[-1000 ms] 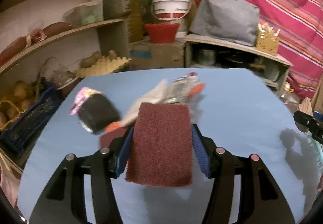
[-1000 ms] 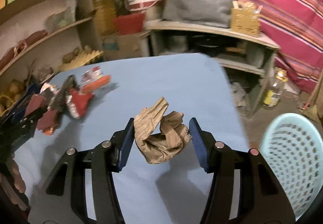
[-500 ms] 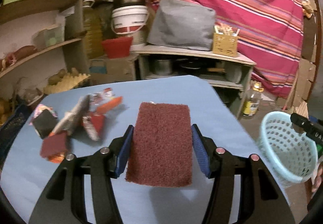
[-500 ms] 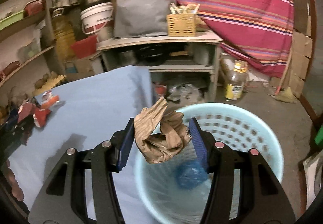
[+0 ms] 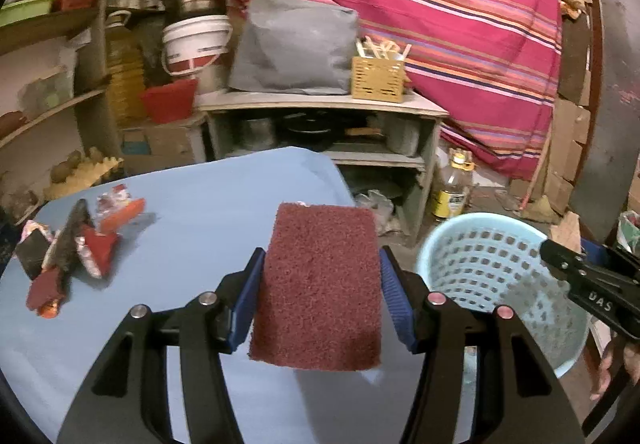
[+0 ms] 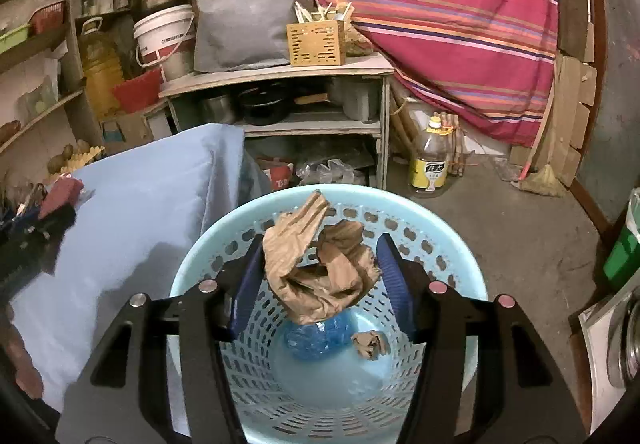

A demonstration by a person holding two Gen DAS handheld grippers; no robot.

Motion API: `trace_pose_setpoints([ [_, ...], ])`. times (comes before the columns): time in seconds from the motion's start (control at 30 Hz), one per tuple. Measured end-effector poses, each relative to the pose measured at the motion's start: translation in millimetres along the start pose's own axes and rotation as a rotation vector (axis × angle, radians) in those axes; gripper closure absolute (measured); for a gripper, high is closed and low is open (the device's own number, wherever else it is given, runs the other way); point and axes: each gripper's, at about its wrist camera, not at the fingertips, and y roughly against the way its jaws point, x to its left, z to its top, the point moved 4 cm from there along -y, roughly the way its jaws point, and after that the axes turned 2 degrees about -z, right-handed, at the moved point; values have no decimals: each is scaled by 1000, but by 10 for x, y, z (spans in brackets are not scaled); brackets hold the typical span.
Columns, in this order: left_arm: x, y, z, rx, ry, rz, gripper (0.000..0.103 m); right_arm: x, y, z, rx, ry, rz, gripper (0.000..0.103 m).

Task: Collect trash
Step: 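Carry the pad and paper to the basket and release both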

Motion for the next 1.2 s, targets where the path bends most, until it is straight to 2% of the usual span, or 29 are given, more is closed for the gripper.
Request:
trace_pose_setpoints([
  [0.13,-246,-40,1,4,-28,-23,47,-100,-43,-11,21,-16,20,38],
  [0.23,-424,-73,-1,9,-46,-42,47,-181,-71,-22,28,-36,6,31],
  [0.33,-569,-127,0,14,-63,-59,47,-273,-35,-45,25,-68,-4,19],
  [0.47,-766,-250,-29,41,-68,-87,47,-410,23,-58,12,-90,-28,13],
  [0.67,-1061,-518,-107,101,-98,-119,47,-609,51,-110,13,-132,-70,12],
  [0.9,-1274,-766,-190,155,-124,-141,46,-838,94,-166,16,-203,-80,12],
  [0.93,-1281,-775,-197,162,-128,-147,45,-849,92,-162,16,-206,-81,12],
  [1.0,-1252,-767,-187,164,-133,-146,29,-868,87,-160,16,-212,-86,12],
  [1.03,-1233,-748,-174,157,-132,-143,27,-874,82,-154,17,-215,-86,12],
  [1.2,-1071,-662,-99,146,-135,-120,24,-823,48,-146,23,-207,-89,12],
])
